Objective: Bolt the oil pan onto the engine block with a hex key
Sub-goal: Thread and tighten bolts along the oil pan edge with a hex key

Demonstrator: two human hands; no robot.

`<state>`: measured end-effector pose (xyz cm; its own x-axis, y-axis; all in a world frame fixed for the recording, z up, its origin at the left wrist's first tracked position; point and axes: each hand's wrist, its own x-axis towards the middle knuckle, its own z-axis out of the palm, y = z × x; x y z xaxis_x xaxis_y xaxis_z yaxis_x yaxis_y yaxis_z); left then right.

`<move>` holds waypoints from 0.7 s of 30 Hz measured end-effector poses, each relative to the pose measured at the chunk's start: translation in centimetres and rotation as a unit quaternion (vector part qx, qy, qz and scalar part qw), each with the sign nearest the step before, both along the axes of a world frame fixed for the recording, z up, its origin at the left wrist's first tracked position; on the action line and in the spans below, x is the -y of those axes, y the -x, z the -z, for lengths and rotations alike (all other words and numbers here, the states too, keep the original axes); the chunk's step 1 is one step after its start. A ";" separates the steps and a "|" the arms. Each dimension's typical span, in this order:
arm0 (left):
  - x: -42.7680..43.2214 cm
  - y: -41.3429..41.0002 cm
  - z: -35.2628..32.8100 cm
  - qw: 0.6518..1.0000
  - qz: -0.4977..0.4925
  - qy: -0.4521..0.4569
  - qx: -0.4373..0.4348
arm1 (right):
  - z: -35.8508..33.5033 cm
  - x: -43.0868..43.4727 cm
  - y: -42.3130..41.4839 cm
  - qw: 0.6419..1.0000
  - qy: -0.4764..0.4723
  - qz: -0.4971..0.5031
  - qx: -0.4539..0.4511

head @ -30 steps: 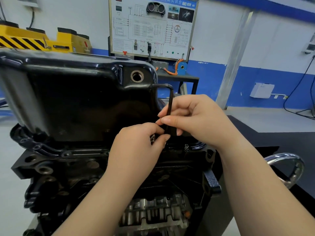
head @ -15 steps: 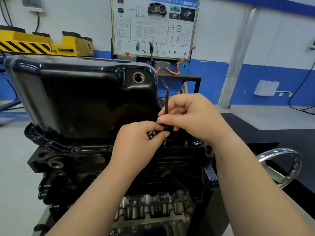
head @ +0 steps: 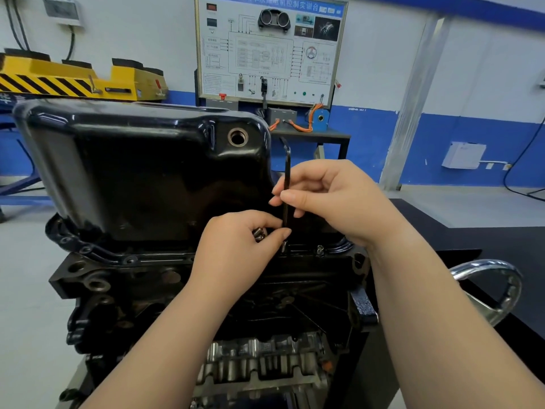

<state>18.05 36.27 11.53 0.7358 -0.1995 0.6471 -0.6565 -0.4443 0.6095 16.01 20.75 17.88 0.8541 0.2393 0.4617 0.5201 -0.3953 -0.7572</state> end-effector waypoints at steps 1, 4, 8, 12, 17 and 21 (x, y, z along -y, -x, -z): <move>-0.1 0.0 -0.1 1.000 0.009 0.001 -0.006 | 0.0 0.1 0.0 1.000 -0.005 0.004 0.005; -0.2 0.1 -0.6 0.999 0.038 0.020 -0.011 | 0.0 0.6 -0.2 0.999 -0.004 0.018 0.026; -0.3 0.3 -1.3 0.995 0.067 0.070 0.029 | 0.0 1.0 -0.3 0.999 -0.012 0.009 0.029; -0.2 0.1 -1.2 0.992 0.055 0.038 0.112 | 0.1 1.0 -0.5 0.999 -0.010 0.007 0.032; 0.1 -0.1 0.6 0.984 0.014 -0.010 0.175 | 0.2 1.1 -0.6 0.999 0.008 0.027 0.043; 0.5 -0.1 0.7 0.984 -0.006 0.020 0.179 | 0.3 0.9 -0.6 0.998 0.014 0.054 0.043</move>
<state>18.16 35.81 10.82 0.4621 -0.1605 0.8721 -0.8266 -0.4341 0.3581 16.61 19.88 17.59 0.8327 0.1621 0.5295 0.5366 -0.4726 -0.6991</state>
